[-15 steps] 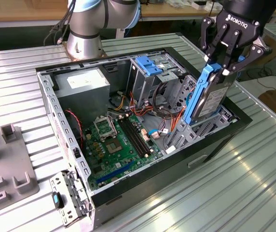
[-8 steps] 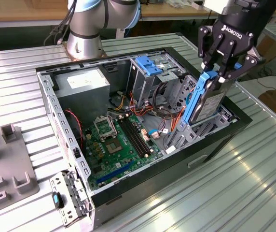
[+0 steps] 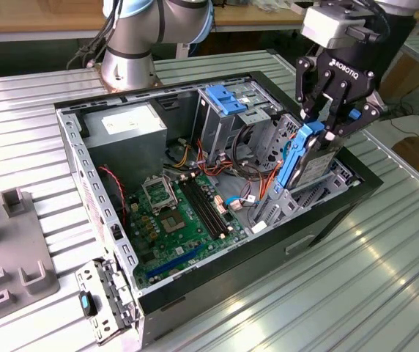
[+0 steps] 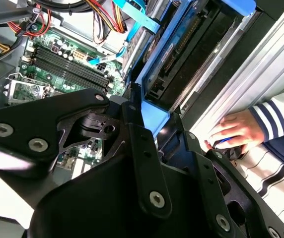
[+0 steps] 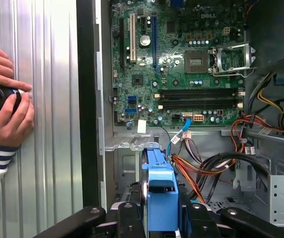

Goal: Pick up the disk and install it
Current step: 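Pick up the disk, then insert the disk into the insertion slot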

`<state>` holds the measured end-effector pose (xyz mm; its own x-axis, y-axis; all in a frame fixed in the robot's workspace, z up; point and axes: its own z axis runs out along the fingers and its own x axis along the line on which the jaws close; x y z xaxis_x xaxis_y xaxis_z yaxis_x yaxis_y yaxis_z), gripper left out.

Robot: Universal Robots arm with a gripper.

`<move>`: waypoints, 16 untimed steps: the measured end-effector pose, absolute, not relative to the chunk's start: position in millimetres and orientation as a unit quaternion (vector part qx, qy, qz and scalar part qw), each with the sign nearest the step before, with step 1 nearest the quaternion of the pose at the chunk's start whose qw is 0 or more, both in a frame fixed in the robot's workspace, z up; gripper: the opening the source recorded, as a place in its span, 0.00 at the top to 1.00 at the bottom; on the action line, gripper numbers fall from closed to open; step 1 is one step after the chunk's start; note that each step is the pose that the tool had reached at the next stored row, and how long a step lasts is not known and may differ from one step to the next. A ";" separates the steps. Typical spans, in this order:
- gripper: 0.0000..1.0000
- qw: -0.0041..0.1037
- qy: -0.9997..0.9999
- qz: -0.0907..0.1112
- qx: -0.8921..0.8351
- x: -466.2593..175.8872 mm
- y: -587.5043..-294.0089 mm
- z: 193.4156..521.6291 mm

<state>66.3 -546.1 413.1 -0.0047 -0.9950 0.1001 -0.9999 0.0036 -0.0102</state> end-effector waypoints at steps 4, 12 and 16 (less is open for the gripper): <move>0.64 0.032 -0.710 0.039 0.702 66.3 -550.0 398.5; 0.64 0.032 -0.715 0.039 0.697 66.4 -557.4 377.1; 0.64 0.032 -0.715 0.038 0.697 66.3 -557.5 375.3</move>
<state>66.3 -557.5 375.3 -0.0255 -0.9947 0.0992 -0.9996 0.0246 -0.0105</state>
